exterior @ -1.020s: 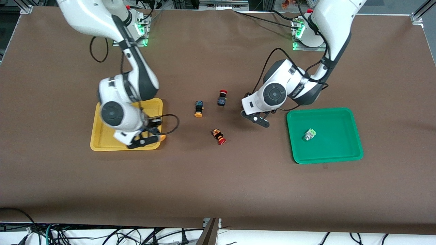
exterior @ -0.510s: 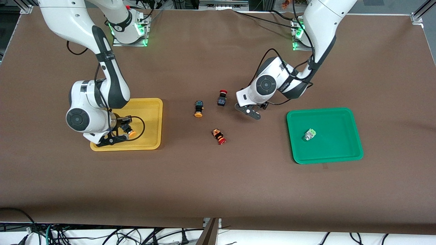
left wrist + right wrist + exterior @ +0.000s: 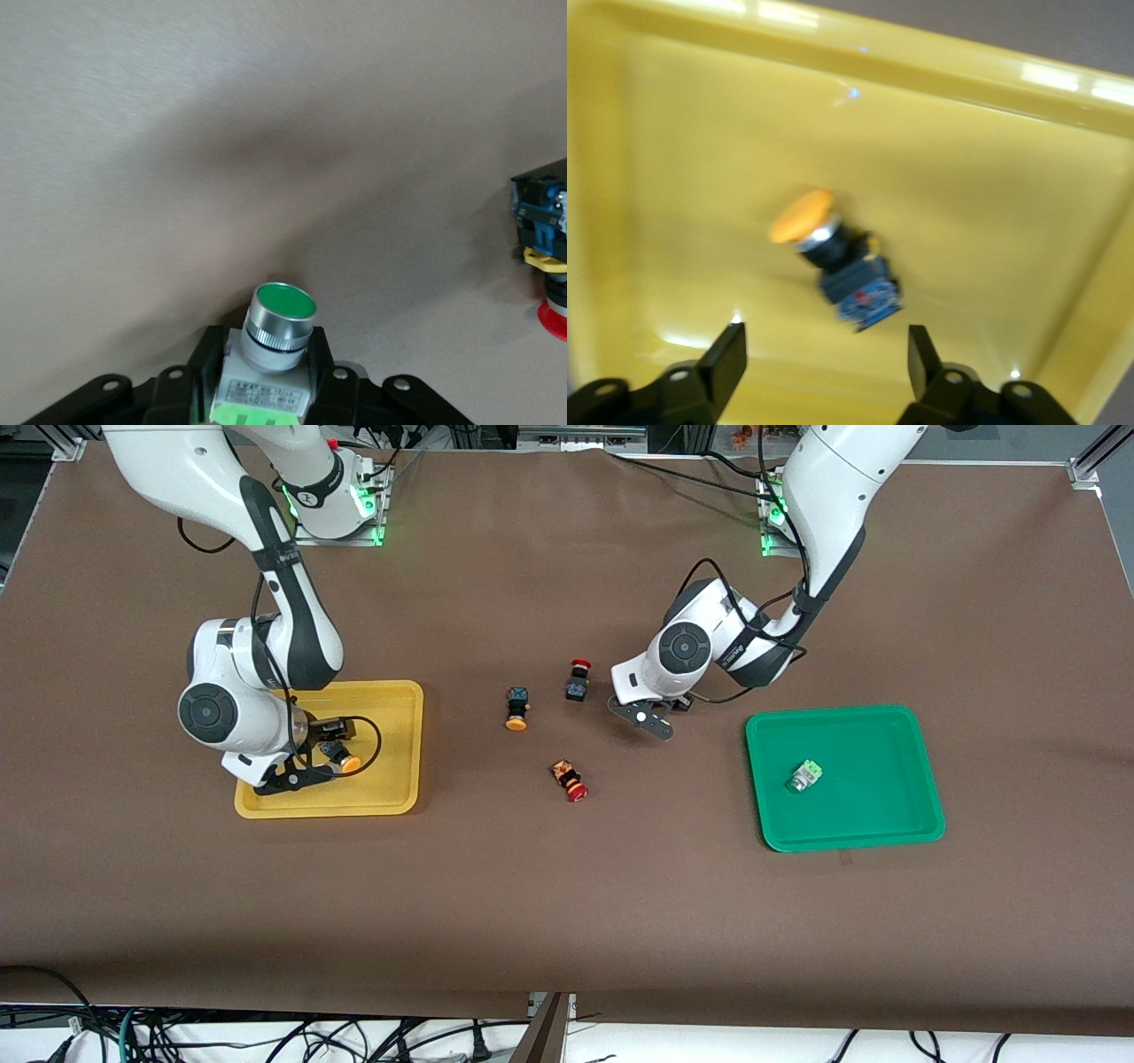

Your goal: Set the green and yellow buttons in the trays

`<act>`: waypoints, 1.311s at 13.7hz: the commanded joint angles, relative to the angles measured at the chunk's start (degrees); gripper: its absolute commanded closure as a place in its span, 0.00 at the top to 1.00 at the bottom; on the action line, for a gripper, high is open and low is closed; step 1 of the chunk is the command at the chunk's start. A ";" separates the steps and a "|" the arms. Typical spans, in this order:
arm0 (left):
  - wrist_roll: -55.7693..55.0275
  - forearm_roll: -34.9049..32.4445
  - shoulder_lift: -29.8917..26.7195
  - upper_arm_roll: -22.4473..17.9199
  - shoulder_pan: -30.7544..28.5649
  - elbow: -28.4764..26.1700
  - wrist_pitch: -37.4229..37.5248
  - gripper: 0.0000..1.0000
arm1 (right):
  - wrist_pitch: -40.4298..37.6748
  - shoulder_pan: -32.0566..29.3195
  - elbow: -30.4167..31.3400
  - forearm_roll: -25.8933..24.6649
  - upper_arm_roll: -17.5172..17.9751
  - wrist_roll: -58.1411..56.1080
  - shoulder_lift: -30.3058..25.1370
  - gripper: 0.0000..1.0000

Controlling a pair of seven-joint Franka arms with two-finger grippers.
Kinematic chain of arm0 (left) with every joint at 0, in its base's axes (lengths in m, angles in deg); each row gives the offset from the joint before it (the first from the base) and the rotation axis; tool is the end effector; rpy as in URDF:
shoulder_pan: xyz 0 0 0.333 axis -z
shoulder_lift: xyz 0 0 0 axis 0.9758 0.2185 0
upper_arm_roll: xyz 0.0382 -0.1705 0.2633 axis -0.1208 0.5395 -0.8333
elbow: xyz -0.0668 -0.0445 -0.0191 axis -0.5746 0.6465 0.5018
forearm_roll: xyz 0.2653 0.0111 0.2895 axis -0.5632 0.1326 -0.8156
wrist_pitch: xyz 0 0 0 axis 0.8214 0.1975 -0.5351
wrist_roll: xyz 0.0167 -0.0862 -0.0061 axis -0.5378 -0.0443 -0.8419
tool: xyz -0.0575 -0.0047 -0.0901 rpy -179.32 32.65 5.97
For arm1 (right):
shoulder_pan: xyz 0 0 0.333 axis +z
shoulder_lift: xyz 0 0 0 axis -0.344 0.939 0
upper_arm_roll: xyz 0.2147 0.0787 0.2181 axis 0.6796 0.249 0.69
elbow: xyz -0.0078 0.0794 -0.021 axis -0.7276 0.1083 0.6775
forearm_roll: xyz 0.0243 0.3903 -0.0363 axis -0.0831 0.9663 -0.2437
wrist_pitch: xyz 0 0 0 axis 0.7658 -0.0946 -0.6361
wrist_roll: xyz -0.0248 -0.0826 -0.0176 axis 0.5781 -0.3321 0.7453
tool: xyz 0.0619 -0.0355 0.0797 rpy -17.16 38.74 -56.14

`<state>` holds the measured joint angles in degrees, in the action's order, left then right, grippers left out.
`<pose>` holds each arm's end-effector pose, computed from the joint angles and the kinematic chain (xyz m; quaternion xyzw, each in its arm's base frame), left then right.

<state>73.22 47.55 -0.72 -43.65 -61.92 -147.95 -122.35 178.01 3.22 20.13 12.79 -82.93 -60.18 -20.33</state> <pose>0.4754 -0.3538 0.1804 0.9634 -0.2404 -0.1146 0.0318 0.5919 0.1152 0.2480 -0.9878 -0.1072 0.1121 0.0107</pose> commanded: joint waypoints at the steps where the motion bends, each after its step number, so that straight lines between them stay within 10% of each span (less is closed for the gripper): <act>1: 0.91 -1.32 -5.05 -0.10 -4.88 3.69 11.02 0.00 | -2.41 1.09 -1.28 5.36 3.24 6.27 -0.46 0.84; 6: 22.14 -6.91 -6.12 -1.42 -16.66 14.43 30.58 0.00 | 0.65 4.16 -1.63 6.43 13.51 31.99 -0.20 0.84; 14: 46.45 -20.74 5.12 -1.42 -34.52 13.55 13.46 0.09 | 18.84 17.95 -0.06 6.61 15.47 52.61 7.27 0.84; 15: 46.45 -20.74 5.04 -1.42 -34.45 13.64 13.45 0.35 | 20.51 18.23 0.91 6.52 15.38 52.88 7.36 0.84; 16: 46.36 -20.66 4.69 -1.33 -34.27 13.73 13.62 0.93 | 21.14 18.23 1.35 6.17 15.38 52.62 7.45 0.84; 18: 47.15 -20.31 2.25 -0.63 -34.44 14.17 15.37 1.00 | 20.97 18.23 1.35 5.73 15.12 52.27 7.36 0.84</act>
<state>119.10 28.28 4.98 -45.36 -96.54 -134.40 -109.58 198.30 20.90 20.43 18.34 -67.02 -7.93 -11.78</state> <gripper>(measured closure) 0.405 0.154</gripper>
